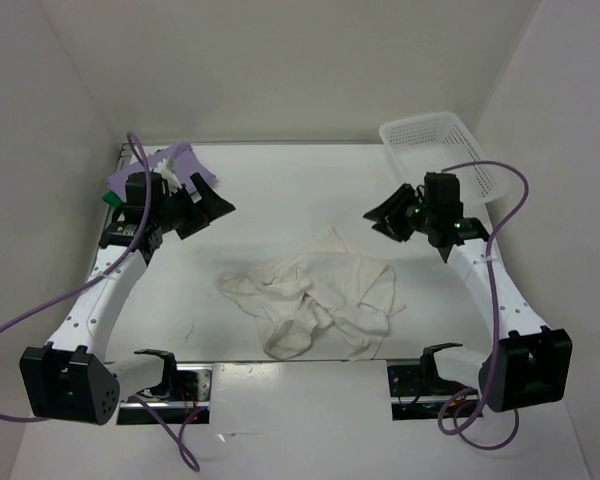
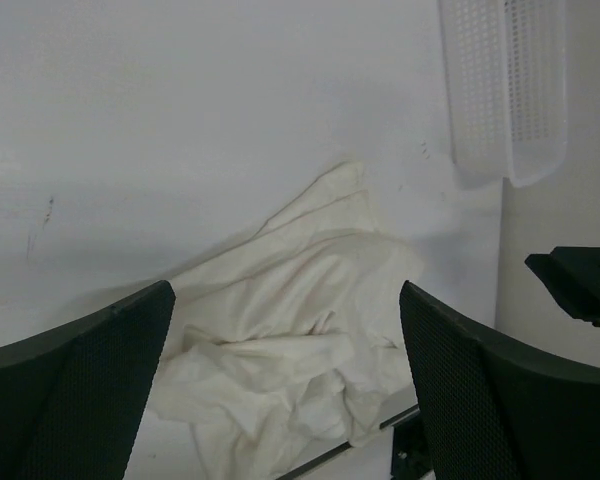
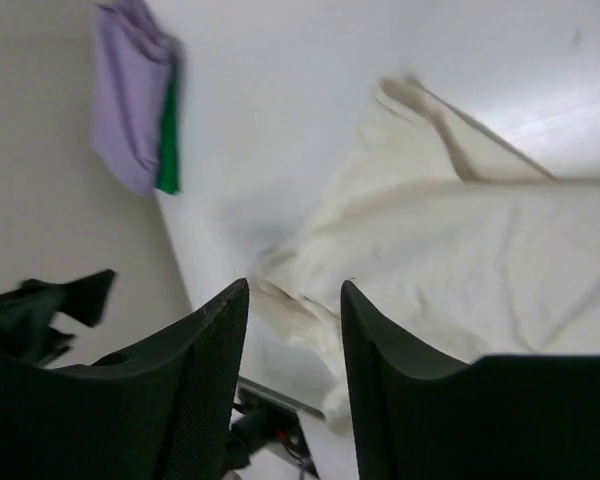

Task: Fold and stack the t-shirts
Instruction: Move the tshirt to the center of the board

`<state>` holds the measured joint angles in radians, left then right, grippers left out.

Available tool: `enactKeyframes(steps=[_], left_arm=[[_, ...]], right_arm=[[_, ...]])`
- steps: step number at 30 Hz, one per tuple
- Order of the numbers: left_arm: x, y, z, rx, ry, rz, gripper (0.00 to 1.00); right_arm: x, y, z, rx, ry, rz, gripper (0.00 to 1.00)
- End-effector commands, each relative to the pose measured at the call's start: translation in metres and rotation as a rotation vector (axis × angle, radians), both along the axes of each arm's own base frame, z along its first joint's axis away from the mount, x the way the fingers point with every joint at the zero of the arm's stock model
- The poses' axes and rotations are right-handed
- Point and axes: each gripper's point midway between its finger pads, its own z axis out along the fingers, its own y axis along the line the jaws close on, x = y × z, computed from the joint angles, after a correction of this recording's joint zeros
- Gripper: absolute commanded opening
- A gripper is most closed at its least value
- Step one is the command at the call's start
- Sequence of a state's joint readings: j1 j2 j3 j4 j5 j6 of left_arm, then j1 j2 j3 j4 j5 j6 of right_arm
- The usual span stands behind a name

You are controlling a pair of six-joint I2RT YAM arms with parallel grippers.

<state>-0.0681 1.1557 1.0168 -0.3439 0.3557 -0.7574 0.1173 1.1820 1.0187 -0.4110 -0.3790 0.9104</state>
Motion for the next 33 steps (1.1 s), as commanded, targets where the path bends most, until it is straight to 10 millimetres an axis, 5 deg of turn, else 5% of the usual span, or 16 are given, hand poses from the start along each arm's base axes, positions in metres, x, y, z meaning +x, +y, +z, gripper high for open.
enactKeyframes(steps=[1, 5, 7, 11, 15, 16, 17, 20, 21, 25, 30, 33], left_arm=[[-0.015, -0.004, -0.022, 0.117, 0.038, -0.080, 1.00], [-0.038, -0.019, -0.063, 0.196, 0.116, -0.152, 1.00], [-0.050, -0.029, -0.076, 0.197, 0.148, -0.189, 1.00], [-0.094, -0.072, -0.104, 0.200, 0.225, -0.349, 1.00], [-0.121, -0.079, -0.114, 0.242, 0.252, -0.344, 1.00], [-0.126, -0.076, -0.112, 0.258, 0.254, -0.324, 0.91], [-0.123, -0.066, -0.114, 0.304, 0.252, -0.255, 0.57], [-0.139, -0.057, -0.134, 0.275, 0.368, -0.153, 0.48], [-0.156, -0.053, -0.159, 0.243, 0.458, -0.112, 0.54], [-0.158, -0.051, -0.171, 0.129, 0.445, 0.004, 0.65], [-0.152, -0.042, -0.189, 0.148, 0.467, 0.056, 0.66], [-0.152, -0.055, -0.201, 0.115, 0.479, 0.003, 0.66]], right_arm=[[-0.032, 0.000, -0.021, -0.164, 0.008, 0.056, 0.47], [-0.078, -0.012, -0.088, -0.255, 0.151, 0.053, 0.18], [-0.090, -0.005, -0.098, -0.255, 0.169, 0.083, 0.08], [-0.096, 0.003, -0.106, -0.292, 0.193, 0.080, 0.12], [-0.099, 0.019, -0.116, -0.270, 0.211, 0.115, 0.17], [-0.099, 0.019, -0.118, -0.267, 0.226, 0.109, 0.19], [-0.104, 0.022, -0.122, -0.272, 0.233, 0.124, 0.20], [-0.105, 0.021, -0.127, -0.284, 0.242, 0.114, 0.25], [-0.105, 0.021, -0.127, -0.284, 0.242, 0.114, 0.30], [-0.096, 0.031, -0.124, -0.247, 0.218, 0.127, 0.31], [-0.106, 0.043, -0.135, -0.249, 0.242, 0.169, 0.31], [-0.106, 0.043, -0.131, -0.240, 0.221, 0.167, 0.31]])
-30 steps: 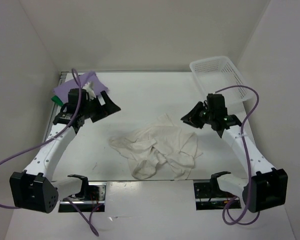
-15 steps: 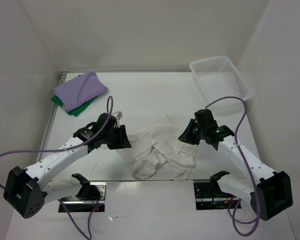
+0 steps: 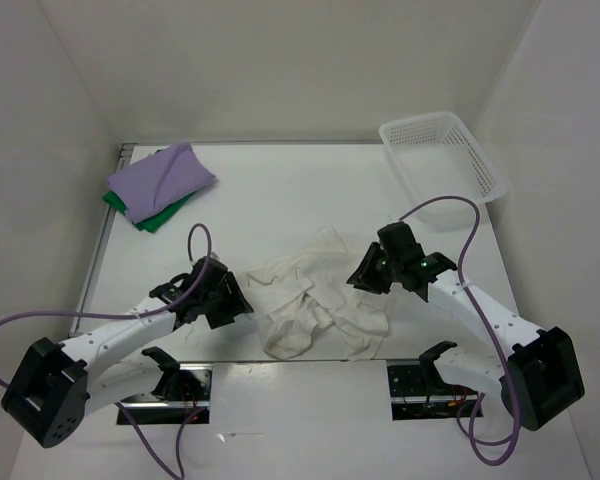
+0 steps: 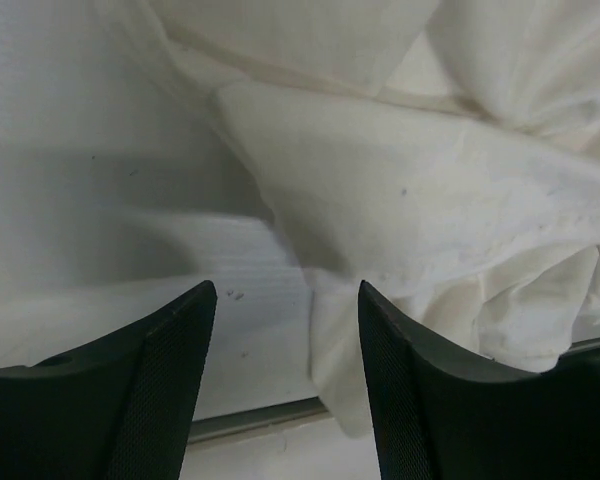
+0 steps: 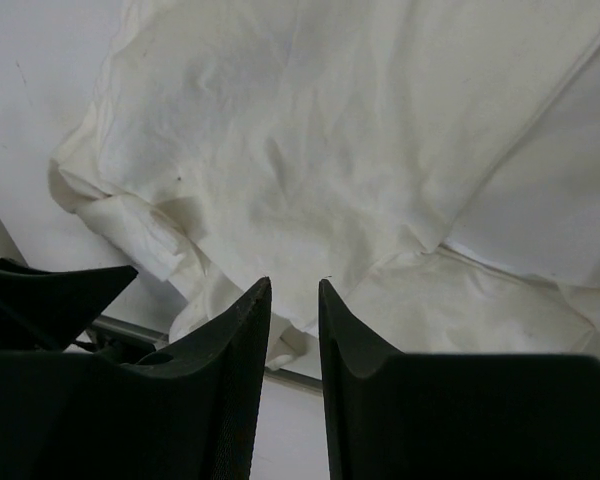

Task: Fold and stack the t-shirts
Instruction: Move the tshirt to the center of the board, then flatten out the tshirt

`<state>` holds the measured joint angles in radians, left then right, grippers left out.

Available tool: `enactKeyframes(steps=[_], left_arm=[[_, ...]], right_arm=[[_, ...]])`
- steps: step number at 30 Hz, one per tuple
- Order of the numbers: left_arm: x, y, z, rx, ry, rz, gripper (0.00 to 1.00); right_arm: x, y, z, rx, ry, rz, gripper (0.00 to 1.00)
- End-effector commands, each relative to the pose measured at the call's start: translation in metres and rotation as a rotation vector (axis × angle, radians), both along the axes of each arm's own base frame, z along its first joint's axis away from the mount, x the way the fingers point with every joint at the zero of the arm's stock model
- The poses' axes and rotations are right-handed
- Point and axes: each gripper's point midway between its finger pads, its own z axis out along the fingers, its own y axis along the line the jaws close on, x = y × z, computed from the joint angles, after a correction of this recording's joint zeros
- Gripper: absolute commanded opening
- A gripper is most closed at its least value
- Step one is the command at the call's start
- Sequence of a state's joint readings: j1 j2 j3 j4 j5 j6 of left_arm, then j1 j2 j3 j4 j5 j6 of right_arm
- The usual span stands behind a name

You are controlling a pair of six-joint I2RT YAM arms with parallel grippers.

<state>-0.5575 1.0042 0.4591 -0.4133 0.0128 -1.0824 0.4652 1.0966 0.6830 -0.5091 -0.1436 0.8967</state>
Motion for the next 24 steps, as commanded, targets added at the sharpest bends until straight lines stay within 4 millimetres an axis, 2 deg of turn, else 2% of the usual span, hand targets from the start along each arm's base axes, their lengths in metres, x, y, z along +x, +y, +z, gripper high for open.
enactKeyframes(steps=[1, 2, 6, 12, 13, 16, 17, 19, 21, 22, 24], left_arm=[[0.012, -0.012, -0.007, -0.062, -0.019, 0.031, 0.66], [0.013, -0.016, -0.005, -0.085, -0.021, 0.019, 0.66], [0.017, -0.021, -0.002, -0.108, -0.032, 0.020, 0.54], [0.026, -0.033, -0.004, -0.154, -0.033, 0.023, 0.44], [0.024, -0.032, -0.010, -0.140, -0.011, 0.024, 0.40], [0.029, -0.038, -0.006, -0.149, -0.021, 0.009, 0.28], [0.030, -0.038, -0.004, -0.148, -0.018, 0.009, 0.18], [0.033, -0.038, 0.016, -0.162, -0.054, 0.012, 0.11], [0.035, -0.039, 0.037, -0.179, -0.092, 0.002, 0.06], [0.037, -0.040, 0.062, -0.204, -0.132, 0.000, 0.04], [0.039, -0.041, 0.094, -0.247, -0.190, -0.002, 0.03]], right_arm=[[0.007, 0.004, 0.007, 0.026, -0.058, -0.008, 0.31], [0.007, 0.004, 0.007, 0.026, -0.058, -0.008, 0.31], [0.008, 0.006, 0.007, 0.038, -0.064, -0.001, 0.31], [0.007, 0.007, 0.008, 0.049, -0.069, 0.005, 0.31], [0.007, 0.007, 0.008, 0.049, -0.069, 0.005, 0.31], [0.007, 0.007, 0.008, 0.049, -0.069, 0.005, 0.33], [0.007, 0.007, 0.008, 0.049, -0.069, 0.005, 0.33], [0.005, 0.006, 0.004, 0.045, -0.061, 0.005, 0.33], [0.004, 0.004, 0.002, 0.032, -0.057, -0.003, 0.38], [0.004, 0.004, 0.002, 0.032, -0.057, -0.003, 0.39], [0.002, 0.003, -0.002, 0.023, -0.039, -0.003, 0.44]])
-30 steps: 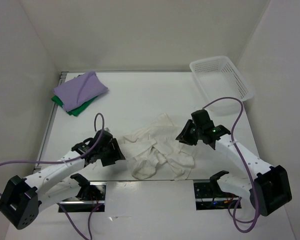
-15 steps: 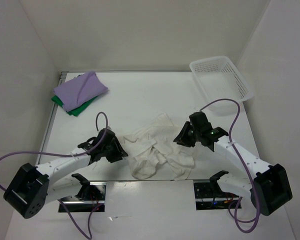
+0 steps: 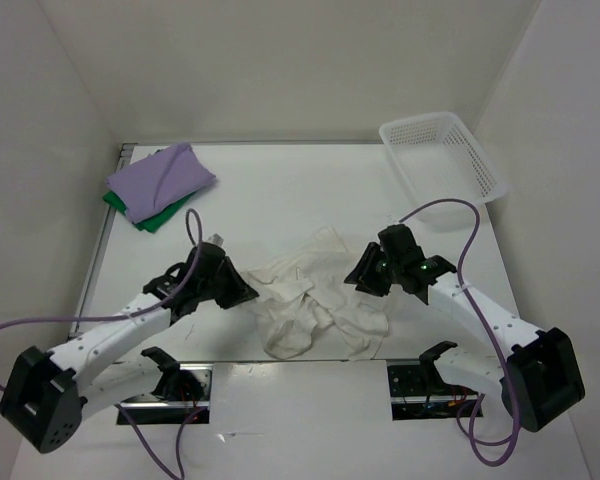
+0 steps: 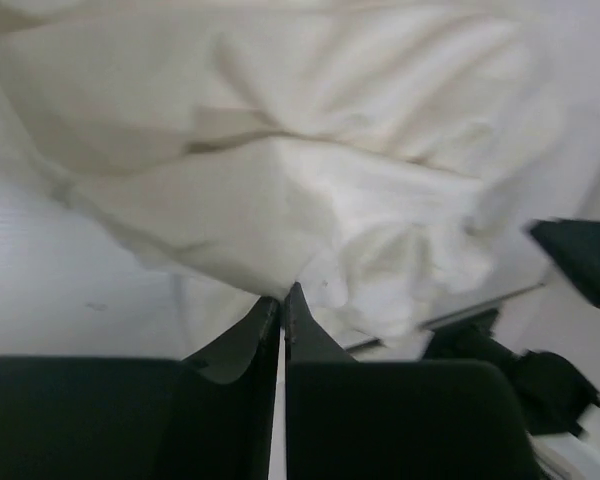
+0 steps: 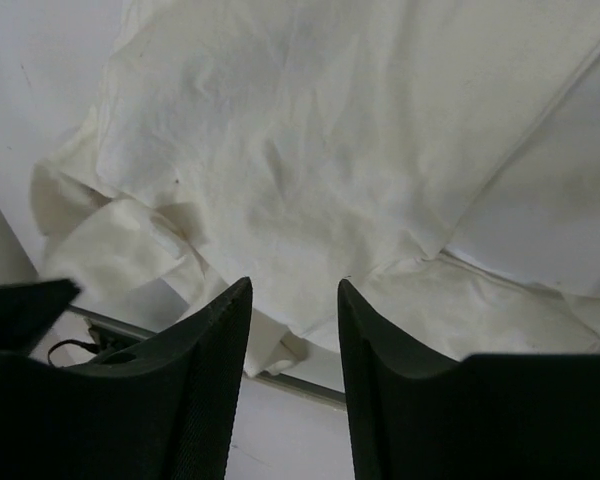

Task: Fold and stack the t-shirts
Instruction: Flatten out the tshirt

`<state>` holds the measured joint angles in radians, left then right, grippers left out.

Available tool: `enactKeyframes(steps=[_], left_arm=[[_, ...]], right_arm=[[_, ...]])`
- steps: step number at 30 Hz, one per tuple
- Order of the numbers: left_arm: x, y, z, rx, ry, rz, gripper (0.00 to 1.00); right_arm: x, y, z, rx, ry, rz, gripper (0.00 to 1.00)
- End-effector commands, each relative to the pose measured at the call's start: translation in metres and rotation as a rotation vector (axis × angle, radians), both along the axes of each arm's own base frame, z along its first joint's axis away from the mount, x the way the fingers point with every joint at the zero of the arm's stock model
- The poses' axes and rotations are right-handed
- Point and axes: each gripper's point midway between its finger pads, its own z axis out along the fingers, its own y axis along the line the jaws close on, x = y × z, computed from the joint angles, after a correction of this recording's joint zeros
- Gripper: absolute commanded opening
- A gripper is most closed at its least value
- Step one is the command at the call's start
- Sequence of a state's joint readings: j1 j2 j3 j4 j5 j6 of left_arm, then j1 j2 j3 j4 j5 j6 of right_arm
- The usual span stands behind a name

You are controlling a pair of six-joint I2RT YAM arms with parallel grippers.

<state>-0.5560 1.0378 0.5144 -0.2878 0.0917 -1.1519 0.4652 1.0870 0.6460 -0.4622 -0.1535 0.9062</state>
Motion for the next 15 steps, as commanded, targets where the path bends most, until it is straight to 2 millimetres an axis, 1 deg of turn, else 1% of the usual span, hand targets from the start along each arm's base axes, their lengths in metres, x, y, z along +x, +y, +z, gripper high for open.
enactKeyframes(steps=[1, 2, 3, 4, 5, 6, 7, 9, 10, 11, 13, 15], left_arm=[[0.009, -0.007, 0.070, -0.091, -0.120, -0.015, 0.03], [0.014, -0.011, 0.095, -0.128, -0.158, -0.019, 0.02], [0.017, -0.008, 0.109, -0.139, -0.183, -0.018, 0.02], [0.017, -0.005, 0.119, -0.139, -0.197, -0.024, 0.00], [0.020, -0.002, 0.134, -0.153, -0.230, -0.020, 0.00], [0.027, 0.004, 0.162, -0.177, -0.292, -0.014, 0.00], [0.030, 0.009, 0.173, -0.181, -0.308, -0.006, 0.00], [0.040, 0.021, 0.198, -0.179, -0.364, 0.007, 0.00], [0.048, 0.034, 0.225, -0.162, -0.439, 0.028, 0.00], [0.052, 0.036, 0.235, -0.155, -0.464, 0.028, 0.00], [0.058, 0.042, 0.240, -0.110, -0.484, 0.048, 0.00], [0.062, 0.041, 0.235, -0.103, -0.486, 0.043, 0.00]], right_arm=[[0.001, 0.003, -0.001, -0.003, -0.017, 0.007, 0.46], [0.003, 0.004, 0.003, 0.001, -0.025, 0.007, 0.50], [0.003, 0.004, 0.000, -0.005, -0.014, 0.007, 0.51], [0.005, 0.005, 0.000, -0.011, -0.017, 0.016, 0.51], [0.008, 0.004, 0.003, -0.017, -0.033, 0.017, 0.53], [0.008, 0.004, 0.000, -0.022, -0.023, 0.017, 0.53], [0.010, 0.004, 0.003, -0.027, -0.029, 0.011, 0.53], [0.011, -0.002, 0.000, -0.054, -0.029, -0.007, 0.53], [0.011, -0.006, -0.002, -0.070, -0.019, -0.033, 0.54], [0.014, -0.015, -0.002, -0.096, -0.042, -0.081, 0.56], [0.015, -0.023, -0.005, -0.097, -0.038, -0.142, 0.58], [0.015, -0.029, -0.013, -0.115, -0.035, -0.181, 0.59]])
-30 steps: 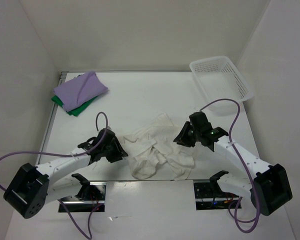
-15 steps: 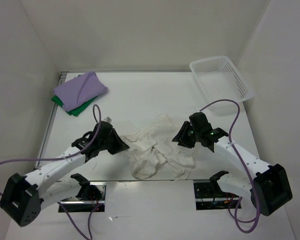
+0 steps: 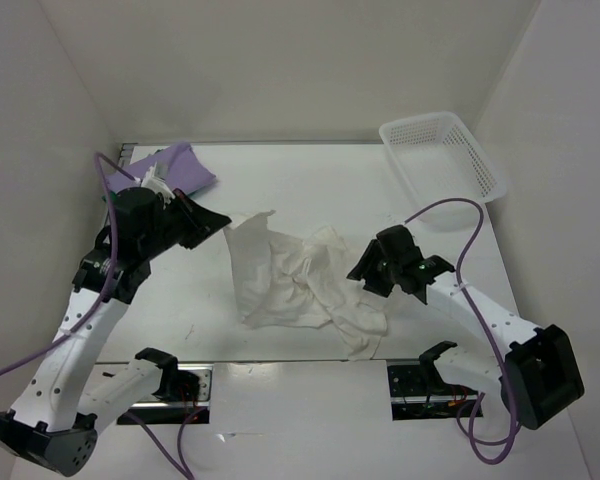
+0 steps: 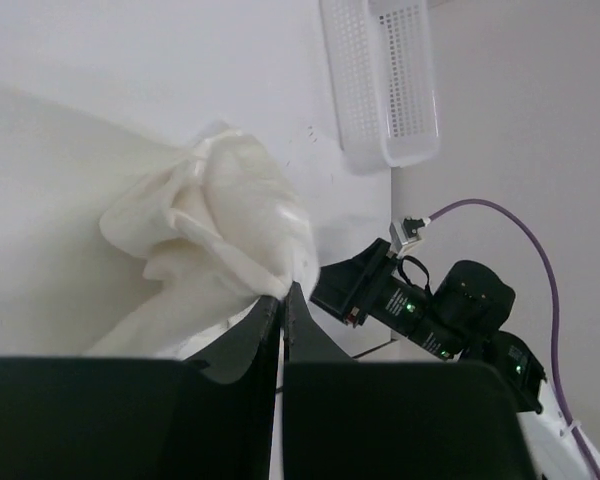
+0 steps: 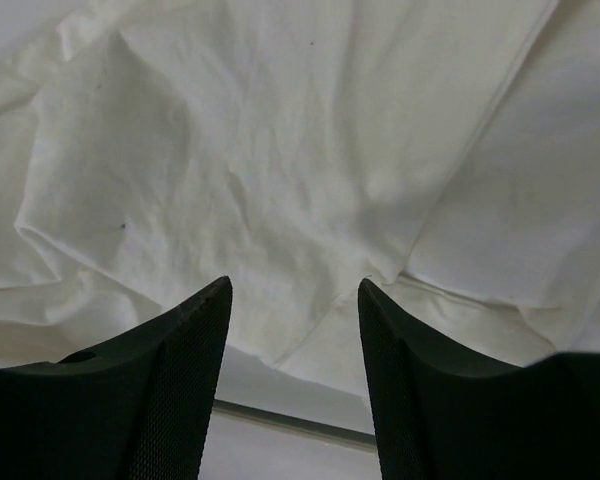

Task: Fold and stack the t-shirts
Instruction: Flatten out the tshirt

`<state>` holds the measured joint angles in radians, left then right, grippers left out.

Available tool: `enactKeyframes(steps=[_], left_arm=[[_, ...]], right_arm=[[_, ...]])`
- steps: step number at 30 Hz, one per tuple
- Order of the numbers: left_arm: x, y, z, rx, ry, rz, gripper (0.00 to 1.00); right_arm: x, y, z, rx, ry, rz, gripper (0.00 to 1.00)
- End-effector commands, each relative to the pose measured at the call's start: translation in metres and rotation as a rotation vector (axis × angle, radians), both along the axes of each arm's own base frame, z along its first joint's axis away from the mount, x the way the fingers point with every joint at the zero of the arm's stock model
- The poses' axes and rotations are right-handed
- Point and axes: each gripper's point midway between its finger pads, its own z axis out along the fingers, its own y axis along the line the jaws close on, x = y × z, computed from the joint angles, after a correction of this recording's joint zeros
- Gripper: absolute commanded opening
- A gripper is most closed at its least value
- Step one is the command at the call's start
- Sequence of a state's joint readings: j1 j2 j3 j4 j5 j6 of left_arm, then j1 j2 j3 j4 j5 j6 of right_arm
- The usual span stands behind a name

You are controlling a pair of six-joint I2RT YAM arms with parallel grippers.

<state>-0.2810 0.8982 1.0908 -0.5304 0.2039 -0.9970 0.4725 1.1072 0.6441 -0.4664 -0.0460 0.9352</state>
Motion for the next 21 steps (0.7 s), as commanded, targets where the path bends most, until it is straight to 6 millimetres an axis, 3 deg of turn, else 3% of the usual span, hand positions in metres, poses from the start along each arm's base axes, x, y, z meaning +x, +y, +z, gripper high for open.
enactKeyframes(steps=[1, 5, 9, 13, 16, 17, 21], left_arm=[[0.000, 0.001, -0.011, 0.059, 0.001, -0.030, 0.00], [-0.001, -0.003, -0.037, 0.041, 0.044, -0.041, 0.00], [0.005, -0.008, -0.032, 0.026, 0.025, -0.061, 0.00], [0.013, -0.008, -0.028, 0.048, 0.008, -0.062, 0.00], [0.016, -0.009, -0.033, 0.055, 0.005, -0.066, 0.00], [0.017, -0.009, -0.036, 0.056, 0.006, -0.066, 0.00], [0.020, -0.013, -0.042, 0.049, 0.018, -0.085, 0.00]], right_arm=[[0.006, -0.016, -0.006, -0.049, -0.020, -0.099, 0.59], [0.009, -0.017, -0.029, -0.080, 0.019, -0.103, 0.58], [0.001, -0.011, -0.038, -0.070, 0.070, -0.056, 0.55], [-0.026, 0.005, -0.024, -0.036, 0.068, 0.015, 0.57], [-0.049, 0.019, -0.032, 0.000, 0.110, 0.064, 0.64], [-0.061, 0.024, -0.043, 0.012, 0.155, 0.100, 0.65], [-0.077, 0.043, -0.057, 0.020, 0.224, 0.181, 0.62]])
